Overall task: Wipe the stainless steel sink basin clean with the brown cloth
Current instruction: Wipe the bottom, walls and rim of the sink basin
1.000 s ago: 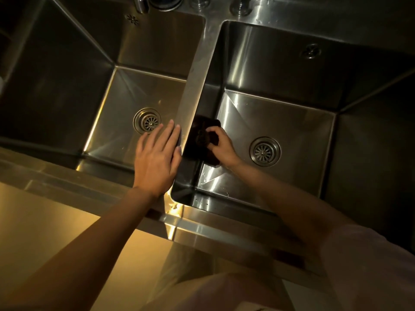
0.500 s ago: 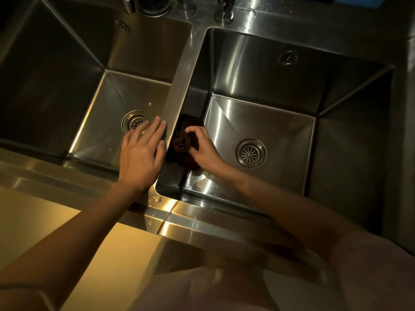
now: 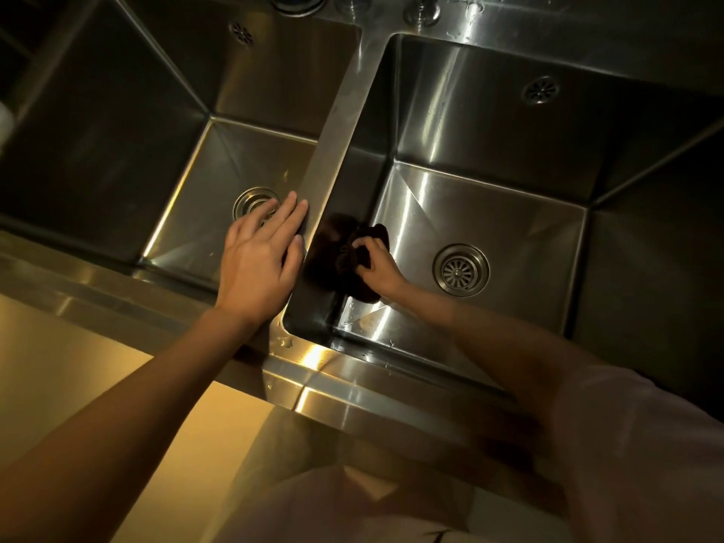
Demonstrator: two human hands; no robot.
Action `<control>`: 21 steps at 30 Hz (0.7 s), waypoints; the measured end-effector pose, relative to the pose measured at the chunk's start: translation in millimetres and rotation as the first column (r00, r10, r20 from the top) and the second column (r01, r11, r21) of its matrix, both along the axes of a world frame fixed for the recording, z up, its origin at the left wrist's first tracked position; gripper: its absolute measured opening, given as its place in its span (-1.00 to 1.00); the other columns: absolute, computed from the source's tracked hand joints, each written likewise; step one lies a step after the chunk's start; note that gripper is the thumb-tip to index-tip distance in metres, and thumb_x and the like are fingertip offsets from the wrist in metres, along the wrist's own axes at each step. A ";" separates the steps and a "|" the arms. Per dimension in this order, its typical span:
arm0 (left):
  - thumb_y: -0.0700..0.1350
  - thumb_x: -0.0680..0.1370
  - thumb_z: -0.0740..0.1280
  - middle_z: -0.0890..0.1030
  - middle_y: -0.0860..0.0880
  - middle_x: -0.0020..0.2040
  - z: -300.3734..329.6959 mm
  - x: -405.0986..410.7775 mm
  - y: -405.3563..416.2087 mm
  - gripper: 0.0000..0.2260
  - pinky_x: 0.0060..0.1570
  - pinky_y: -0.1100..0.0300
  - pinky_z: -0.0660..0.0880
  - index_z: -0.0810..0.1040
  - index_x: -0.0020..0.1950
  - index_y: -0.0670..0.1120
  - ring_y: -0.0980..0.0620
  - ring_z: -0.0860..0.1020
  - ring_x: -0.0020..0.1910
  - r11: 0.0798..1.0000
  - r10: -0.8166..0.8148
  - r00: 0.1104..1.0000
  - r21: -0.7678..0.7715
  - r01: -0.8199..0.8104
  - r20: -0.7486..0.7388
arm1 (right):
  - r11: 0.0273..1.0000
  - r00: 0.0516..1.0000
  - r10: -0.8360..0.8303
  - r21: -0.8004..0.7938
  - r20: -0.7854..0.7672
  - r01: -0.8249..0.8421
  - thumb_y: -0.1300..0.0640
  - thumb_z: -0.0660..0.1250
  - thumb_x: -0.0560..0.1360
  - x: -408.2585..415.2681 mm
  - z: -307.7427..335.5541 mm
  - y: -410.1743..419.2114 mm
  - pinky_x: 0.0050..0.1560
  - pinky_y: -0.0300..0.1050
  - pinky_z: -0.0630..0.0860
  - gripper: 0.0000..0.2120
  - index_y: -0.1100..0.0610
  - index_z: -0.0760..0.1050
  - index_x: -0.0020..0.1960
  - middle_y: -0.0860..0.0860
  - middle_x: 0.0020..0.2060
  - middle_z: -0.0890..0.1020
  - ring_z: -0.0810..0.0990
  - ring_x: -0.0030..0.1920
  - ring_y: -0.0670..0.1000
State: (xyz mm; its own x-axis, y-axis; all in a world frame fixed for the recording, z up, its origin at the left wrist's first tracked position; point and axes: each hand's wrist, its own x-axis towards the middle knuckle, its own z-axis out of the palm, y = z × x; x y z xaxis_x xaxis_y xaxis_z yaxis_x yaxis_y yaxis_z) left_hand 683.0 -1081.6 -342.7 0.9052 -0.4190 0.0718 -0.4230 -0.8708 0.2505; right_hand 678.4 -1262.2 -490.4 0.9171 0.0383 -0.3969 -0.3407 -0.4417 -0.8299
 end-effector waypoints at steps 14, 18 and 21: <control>0.01 0.61 0.07 0.36 0.03 0.46 0.6 0.1 0.2 -0.58 0.30 -0.05 0.28 0.33 0.48 0.02 -0.06 0.30 0.43 1.000 0.030 0.999 -0.005 -0.030 -0.011 | 0.958 0.952 -0.045 0.282 0.302 -0.044 0.36 0.38 0.46 -30.5 81.5 11.6 0.25 -0.41 0.32 -0.63 0.25 0.42 0.23 0.18 0.15 0.42 0.42 0.16 -0.10; 0.00 0.62 0.08 0.36 0.04 0.46 0.9 0.2 0.0 -0.58 0.32 -0.04 0.27 0.33 0.48 0.02 -0.04 0.29 0.44 0.999 0.034 0.999 -0.022 -0.035 -0.019 | 0.972 0.971 -0.029 0.235 0.237 -0.029 0.35 0.39 0.46 -26.3 56.5 11.3 0.17 -0.55 0.30 -0.63 0.26 0.42 0.24 0.21 0.17 0.42 0.44 0.20 0.00; 0.00 0.62 0.07 0.35 0.05 0.46 -0.7 -0.9 1.4 -0.58 0.34 -0.04 0.26 0.33 0.48 0.03 -0.03 0.27 0.45 0.999 0.037 0.999 -0.033 -0.038 -0.026 | 0.993 0.997 0.020 0.115 0.069 -0.028 0.23 0.40 0.48 -22.4 28.3 12.3 0.29 -0.11 0.42 -0.62 0.14 0.41 0.26 0.13 0.20 0.42 0.48 0.21 0.11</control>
